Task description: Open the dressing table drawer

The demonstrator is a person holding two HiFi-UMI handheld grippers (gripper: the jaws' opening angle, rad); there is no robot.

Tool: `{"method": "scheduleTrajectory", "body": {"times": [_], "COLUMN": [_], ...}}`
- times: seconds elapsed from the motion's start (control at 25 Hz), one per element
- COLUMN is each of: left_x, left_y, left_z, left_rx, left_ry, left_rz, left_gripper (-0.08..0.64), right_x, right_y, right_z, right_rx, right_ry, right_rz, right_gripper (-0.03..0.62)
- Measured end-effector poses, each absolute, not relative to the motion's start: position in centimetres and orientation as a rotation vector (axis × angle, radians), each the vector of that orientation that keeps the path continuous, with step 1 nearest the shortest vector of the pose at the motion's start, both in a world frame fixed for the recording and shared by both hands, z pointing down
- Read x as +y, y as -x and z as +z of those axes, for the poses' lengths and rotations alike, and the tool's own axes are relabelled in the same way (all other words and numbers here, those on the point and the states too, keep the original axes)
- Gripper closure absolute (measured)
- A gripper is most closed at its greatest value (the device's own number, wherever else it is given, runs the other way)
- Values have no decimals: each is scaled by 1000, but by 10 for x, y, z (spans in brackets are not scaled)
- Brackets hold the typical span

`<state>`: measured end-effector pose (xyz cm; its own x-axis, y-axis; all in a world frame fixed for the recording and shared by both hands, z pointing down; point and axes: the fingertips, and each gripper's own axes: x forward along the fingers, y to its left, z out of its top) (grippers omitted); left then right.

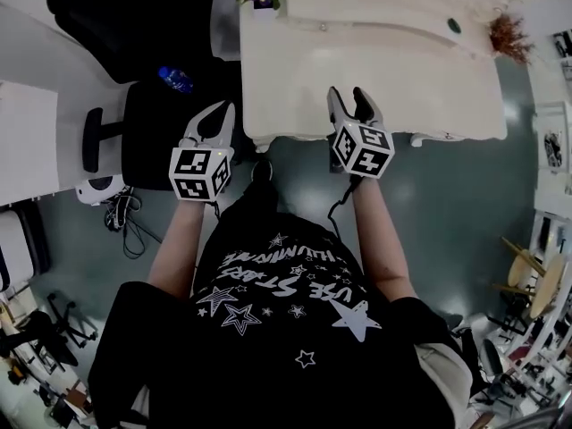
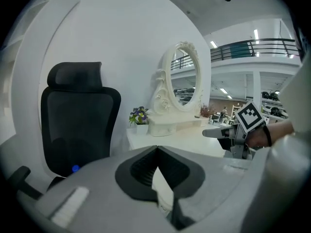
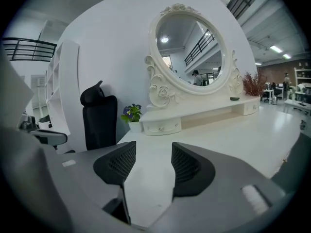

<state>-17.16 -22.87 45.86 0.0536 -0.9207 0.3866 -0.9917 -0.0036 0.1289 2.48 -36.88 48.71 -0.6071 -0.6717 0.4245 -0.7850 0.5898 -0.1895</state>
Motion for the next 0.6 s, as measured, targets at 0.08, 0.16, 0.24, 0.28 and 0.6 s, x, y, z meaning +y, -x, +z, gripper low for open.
{"method": "scheduleTrajectory", "body": {"times": [0.08,0.16,0.24,0.28,0.6], "left_x": [-247,-263,-278,-285,-331], "left_y": [180,185,190,193,215], "left_z": [460,463,465,466,481], "left_rx": [-1898,-1868,-1842,-1830,-1763], "left_ry": [-1990,-2006,-2021,-2027,-2054], "left_rz": [261,264,268,268,261], "left_gripper": [557,557,557,557,557], "right_x": [-383,-396,-410,-416,-466], "right_y": [-16,-6,3,8,40], "right_z": [491,494,496,497,516], "right_rx": [-2494,-2475,-2460,-2454,-2387], "right_ry": [-1199,-1207,-1210,-1212,-1228], "right_rz": [524,521,516,514,500], "right_gripper": [344,344,344,344,344]}}
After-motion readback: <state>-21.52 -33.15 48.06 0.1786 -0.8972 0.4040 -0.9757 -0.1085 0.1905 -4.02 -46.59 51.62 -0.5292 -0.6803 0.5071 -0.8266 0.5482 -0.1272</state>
